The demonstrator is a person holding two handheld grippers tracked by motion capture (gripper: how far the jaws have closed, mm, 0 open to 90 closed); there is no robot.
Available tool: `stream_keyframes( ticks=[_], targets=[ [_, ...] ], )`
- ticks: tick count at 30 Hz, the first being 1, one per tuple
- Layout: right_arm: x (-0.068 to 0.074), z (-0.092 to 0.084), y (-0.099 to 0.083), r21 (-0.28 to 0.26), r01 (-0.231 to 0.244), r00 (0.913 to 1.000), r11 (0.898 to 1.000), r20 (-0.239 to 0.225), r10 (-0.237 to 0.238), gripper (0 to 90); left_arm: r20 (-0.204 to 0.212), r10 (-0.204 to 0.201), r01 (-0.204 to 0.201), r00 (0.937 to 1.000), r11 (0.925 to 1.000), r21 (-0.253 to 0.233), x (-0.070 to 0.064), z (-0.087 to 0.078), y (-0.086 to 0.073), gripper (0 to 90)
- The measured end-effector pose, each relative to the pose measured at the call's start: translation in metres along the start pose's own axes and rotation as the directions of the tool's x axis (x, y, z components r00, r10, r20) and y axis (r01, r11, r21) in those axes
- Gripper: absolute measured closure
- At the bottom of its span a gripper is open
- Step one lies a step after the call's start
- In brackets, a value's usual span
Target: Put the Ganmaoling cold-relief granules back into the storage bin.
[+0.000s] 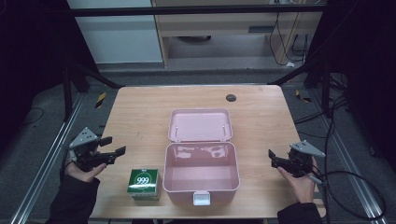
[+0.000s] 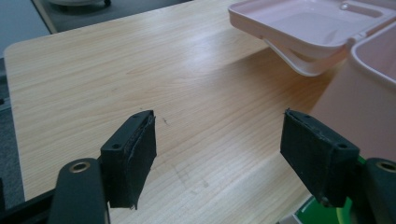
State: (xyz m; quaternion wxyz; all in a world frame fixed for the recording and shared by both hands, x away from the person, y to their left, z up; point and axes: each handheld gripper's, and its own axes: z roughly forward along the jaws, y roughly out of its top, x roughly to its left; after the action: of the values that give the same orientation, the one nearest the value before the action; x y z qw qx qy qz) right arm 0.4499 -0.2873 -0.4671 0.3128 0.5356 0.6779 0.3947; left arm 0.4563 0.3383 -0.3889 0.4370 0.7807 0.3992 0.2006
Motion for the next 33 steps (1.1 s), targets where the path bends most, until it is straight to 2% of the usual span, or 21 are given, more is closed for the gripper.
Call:
stream_keyframes(
  ticks=[2, 3, 5, 7, 10, 11, 12, 18, 19, 20, 21, 22, 23, 24, 26, 27, 28, 30, 31, 32, 33],
  targets=[
    [0.0, 0.0, 0.0, 0.001, 0.001, 1.0, 1.0, 0.001, -0.001, 8.9, 0.013, 0.008, -0.008, 0.9999, 0.9999, 0.006, 0.0, -0.001, 0.001, 25.0],
    [0.001, 0.001, -0.001, 0.01, 0.009, 1.0, 1.0, 0.0, -0.009, 8.9, 0.046, 0.047, -0.049, 0.9978, 0.9982, 0.035, -0.001, -0.002, 0.004, 23.6],
    [0.002, 0.002, -0.001, 0.014, 0.018, 0.9998, 1.0, 0.0, -0.018, 8.9, 0.053, 0.062, -0.065, 0.9966, 0.997, 0.043, -0.001, -0.002, 0.006, 23.5],
    [0.002, 0.002, -0.001, 0.015, 0.024, 0.9997, 1.0, -0.001, -0.024, 8.8, 0.071, 0.112, -0.117, 0.9912, 0.9907, 0.069, -0.003, -0.003, 0.01, 23.0],
    [0.002, 0.002, -0.001, 0.015, 0.032, 0.9995, 0.999, 0.002, -0.032, 8.7, 0.098, 0.145, -0.154, 0.9845, 0.9843, 0.086, -0.005, -0.004, 0.014, 21.8],
    [0.002, 0.002, -0.001, 0.017, 0.034, 0.9994, 0.999, 0.003, -0.034, 8.5, 0.098, 0.145, -0.154, 0.9845, 0.9843, 0.086, -0.005, -0.004, 0.014, 21.4],
    [0.002, 0.002, -0.002, 0.018, 0.035, 0.9994, 0.999, 0.004, -0.035, 8.4, 0.118, 0.169, -0.181, 0.9785, 0.9782, 0.101, -0.006, -0.004, 0.017, 21.2],
    [0.003, 0.002, -0.002, 0.022, 0.047, 0.9989, 0.999, -0.001, -0.047, 7.8, 0.182, 0.232, -0.258, 0.9556, 0.957, 0.133, -0.014, -0.004, 0.023, 20.3],
    [0.003, 0.002, -0.002, 0.021, 0.049, 0.9988, 0.999, -0.001, -0.049, 7.8, 0.187, 0.242, -0.27, 0.952, 0.9533, 0.136, -0.015, -0.004, 0.023, 20.3],
    [0.003, 0.002, -0.002, 0.021, 0.049, 0.9988, 0.999, -0.001, -0.049, 7.8, 0.187, 0.242, -0.27, 0.952, 0.9533, 0.136, -0.015, -0.004, 0.023, 20.1],
    [0.003, 0.002, -0.002, 0.021, 0.05, 0.9987, 0.999, -0.003, -0.05, 7.7, 0.211, 0.264, -0.297, 0.9412, 0.9437, 0.145, -0.019, -0.005, 0.025, 19.9],
    [0.003, 0.002, -0.002, 0.021, 0.05, 0.9987, 0.999, -0.003, -0.05, 7.7, 0.211, 0.264, -0.297, 0.9412, 0.9437, 0.145, -0.019, -0.005, 0.025, 19.4],
    [0.003, 0.003, -0.002, 0.023, 0.051, 0.9987, 0.998, -0.003, -0.051, 7.5, 0.238, 0.278, -0.319, 0.9306, 0.9358, 0.151, -0.022, -0.004, 0.027, 19.3],
    [0.003, 0.003, -0.002, 0.022, 0.045, 0.9989, 0.999, -0.007, -0.045, 7.5, 0.249, 0.286, -0.332, 0.9252, 0.9289, 0.165, -0.025, -0.004, 0.029, 19.1],
    [0.002, 0.004, -0.003, 0.021, 0.024, 0.9995, 0.999, -0.023, -0.023, 7.6, 0.273, 0.313, -0.368, 0.9099, 0.9125, 0.18, -0.031, -0.003, 0.035, 17.9],
    [0.001, 0.005, -0.003, 0.023, 0.016, 0.9995, 1.0, -0.03, -0.015, 7.6, 0.273, 0.313, -0.368, 0.9099, 0.9125, 0.18, -0.031, -0.003, 0.035, 17.5],
    [0.002, 0.005, -0.004, 0.03, 0.012, 0.9994, 0.999, -0.033, -0.011, 7.5, 0.285, 0.343, -0.402, 0.8949, 0.8976, 0.181, -0.039, -0.004, 0.039, 17.1],
    [0.003, 0.005, -0.005, 0.033, 0.034, 0.9991, 0.999, -0.024, -0.033, 7.5, 0.305, 0.364, -0.427, 0.88, 0.8873, 0.174, -0.044, -0.003, 0.041, 16.9],
    [0.003, 0.005, -0.005, 0.037, 0.03, 0.9992, 0.999, -0.027, -0.029, 7.6, 0.313, 0.369, -0.435, 0.8753, 0.883, 0.176, -0.046, -0.002, 0.042, 16.9],
    [0.003, 0.005, -0.005, 0.037, 0.038, 0.9989, 0.999, -0.028, -0.037, 7.5, 0.313, 0.369, -0.435, 0.8753, 0.883, 0.176, -0.046, -0.002, 0.042, 16.7],
    [0.003, 0.005, -0.005, 0.037, 0.038, 0.9989, 0.999, -0.028, -0.037, 7.5, 0.318, 0.371, -0.44, 0.8727, 0.8788, 0.184, -0.047, -0.001, 0.041, 16.7]
  ],
)
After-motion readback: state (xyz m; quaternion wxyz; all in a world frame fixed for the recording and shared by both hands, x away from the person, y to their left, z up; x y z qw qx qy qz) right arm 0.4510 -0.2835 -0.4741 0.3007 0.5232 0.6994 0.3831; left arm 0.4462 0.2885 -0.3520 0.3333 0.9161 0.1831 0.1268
